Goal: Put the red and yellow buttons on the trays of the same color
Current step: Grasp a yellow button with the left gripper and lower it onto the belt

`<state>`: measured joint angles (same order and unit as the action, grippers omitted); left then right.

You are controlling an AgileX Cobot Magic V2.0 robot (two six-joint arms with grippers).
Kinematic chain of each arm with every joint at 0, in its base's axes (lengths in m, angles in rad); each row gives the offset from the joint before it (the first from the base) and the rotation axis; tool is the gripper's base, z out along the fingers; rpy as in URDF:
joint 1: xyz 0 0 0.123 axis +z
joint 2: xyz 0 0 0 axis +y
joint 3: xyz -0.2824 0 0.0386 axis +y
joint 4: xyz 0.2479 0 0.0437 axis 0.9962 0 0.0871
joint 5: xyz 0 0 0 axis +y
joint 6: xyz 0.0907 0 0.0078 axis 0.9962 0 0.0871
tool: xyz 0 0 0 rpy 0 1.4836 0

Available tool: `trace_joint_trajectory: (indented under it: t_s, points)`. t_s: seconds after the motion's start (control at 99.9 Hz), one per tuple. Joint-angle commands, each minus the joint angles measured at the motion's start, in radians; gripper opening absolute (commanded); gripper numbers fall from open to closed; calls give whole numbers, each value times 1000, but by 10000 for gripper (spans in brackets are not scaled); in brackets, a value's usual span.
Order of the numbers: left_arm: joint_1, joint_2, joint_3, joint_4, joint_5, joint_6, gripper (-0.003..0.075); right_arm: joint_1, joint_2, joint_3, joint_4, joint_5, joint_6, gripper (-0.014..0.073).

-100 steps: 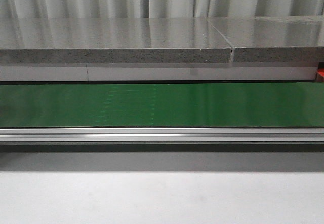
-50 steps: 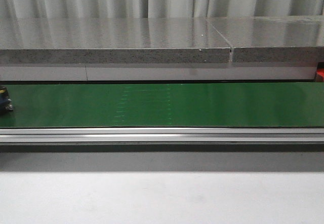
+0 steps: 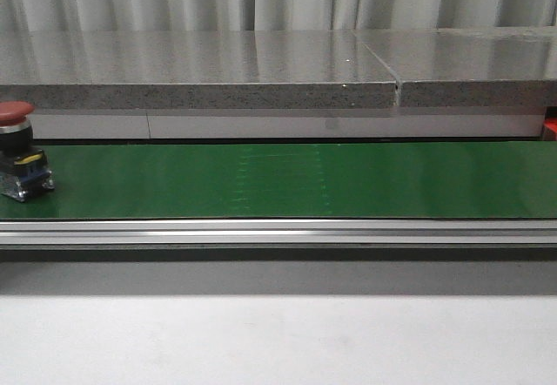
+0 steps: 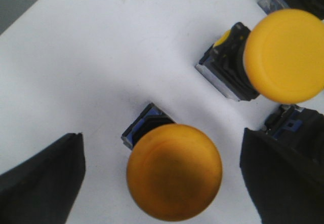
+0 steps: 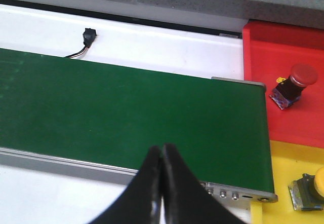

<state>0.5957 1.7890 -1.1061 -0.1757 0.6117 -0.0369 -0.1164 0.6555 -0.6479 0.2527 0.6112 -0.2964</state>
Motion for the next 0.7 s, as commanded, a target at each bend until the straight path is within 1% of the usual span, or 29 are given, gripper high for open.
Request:
trace_joint_trajectory:
  t_s: [0.0, 0.03, 0.05, 0.08, 0.11, 0.13, 0.18, 0.2, 0.25, 0.26, 0.52, 0.69]
  points:
    - [0, -41, -29, -7, -24, -8, 452, 2, -1, -23, 5, -62, -4, -68]
    - [0, -41, -29, -7, -22, -8, 403, 2, -1, -23, 5, -62, -4, -68]
    - [0, -41, -29, -7, -17, -8, 353, 2, -1, -23, 5, -62, -4, -68]
    - [0, -41, -29, -7, -17, -8, 313, 2, -1, -23, 5, -62, -4, -68]
    - [0, -41, -29, -7, -13, -8, 246, 2, -1, -23, 5, -62, -4, -68]
    - [0, -41, -29, -7, -10, -8, 219, 2, -1, -23, 5, -62, -4, -68]
    - [0, -41, -29, -7, -2, -8, 113, 2, -1, -23, 5, -62, -4, -68]
    - [0, -43, -29, -7, 1, -8, 87, 2, -1, -23, 5, -62, -4, -68]
    - [0, -51, -29, -7, 5, -8, -10, 2, -1, -23, 5, -62, -4, -68]
    - [0, -56, -29, -7, 5, -8, -18, 2, -1, -23, 5, -62, -4, -68]
    - [-10, -197, -29, -12, 21, -8, -19, 2, -1, -23, 5, -62, -4, -68]
    - [-91, -296, -41, -14, 73, 28, -19, 2, -1, -23, 5, -62, -4, -68]
